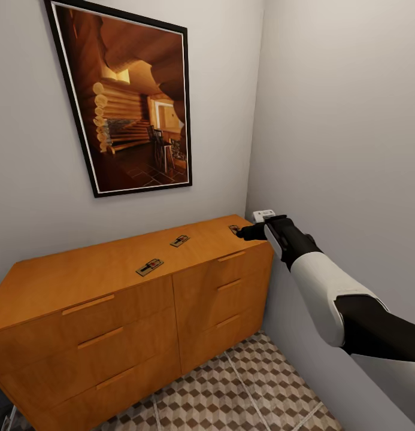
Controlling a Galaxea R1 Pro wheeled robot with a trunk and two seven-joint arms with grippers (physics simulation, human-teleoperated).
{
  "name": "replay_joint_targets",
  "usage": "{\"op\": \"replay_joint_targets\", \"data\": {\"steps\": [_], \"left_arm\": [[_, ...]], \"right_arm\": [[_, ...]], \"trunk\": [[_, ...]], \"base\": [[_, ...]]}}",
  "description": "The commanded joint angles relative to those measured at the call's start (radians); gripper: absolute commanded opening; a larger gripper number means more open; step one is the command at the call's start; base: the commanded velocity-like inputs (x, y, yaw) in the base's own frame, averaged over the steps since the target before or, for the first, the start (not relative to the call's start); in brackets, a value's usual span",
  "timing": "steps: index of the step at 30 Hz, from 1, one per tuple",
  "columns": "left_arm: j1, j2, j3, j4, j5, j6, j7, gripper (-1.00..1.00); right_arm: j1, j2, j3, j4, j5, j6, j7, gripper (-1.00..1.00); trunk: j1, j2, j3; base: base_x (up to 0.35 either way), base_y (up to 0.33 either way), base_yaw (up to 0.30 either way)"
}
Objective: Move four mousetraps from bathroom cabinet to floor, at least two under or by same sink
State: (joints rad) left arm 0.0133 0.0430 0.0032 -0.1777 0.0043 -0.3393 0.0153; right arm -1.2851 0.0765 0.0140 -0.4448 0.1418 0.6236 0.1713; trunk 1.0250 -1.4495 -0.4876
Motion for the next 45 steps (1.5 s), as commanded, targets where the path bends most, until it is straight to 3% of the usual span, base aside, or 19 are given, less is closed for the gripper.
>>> {"op": "replay_joint_targets", "data": {"steps": [1,12,18,28,45], "left_arm": [[0.001,0.0,0.0,-0.002,0.0,-0.001,0.002,1.0],[0.001,0.0,0.0,-0.001,0.0,-0.001,0.002,1.0],[0.001,0.0,-0.001,-0.001,0.0,-0.001,0.002,1.0],[0.001,0.0,-0.002,-0.001,0.0,-0.001,0.002,1.0],[0.001,0.002,-0.003,0.003,-0.001,0.006,0.005,1.0]], "right_arm": [[0.0,-0.002,0.001,-0.002,0.011,0.005,0.012,1.0],[0.0,-0.004,0.0,-0.004,0.011,0.048,0.018,1.0],[-0.001,-0.003,-0.002,-0.045,0.013,0.189,0.018,1.0],[-0.002,-0.003,-0.003,-0.119,0.012,0.322,0.019,1.0],[-0.003,-0.002,-0.002,-0.126,0.01,0.353,0.019,1.0]], "trunk": [[0.0,0.0,-0.001],[0.0,0.0,-0.001],[0.0,0.0,-0.001],[0.0,0.0,-0.001],[0.0,0.0,-0.001]], "base": [[0.0,0.0,0.0],[0.0,0.0,0.0],[0.0,0.0,0.0],[0.0,0.0,0.0],[0.09,0.0,0.0]]}}
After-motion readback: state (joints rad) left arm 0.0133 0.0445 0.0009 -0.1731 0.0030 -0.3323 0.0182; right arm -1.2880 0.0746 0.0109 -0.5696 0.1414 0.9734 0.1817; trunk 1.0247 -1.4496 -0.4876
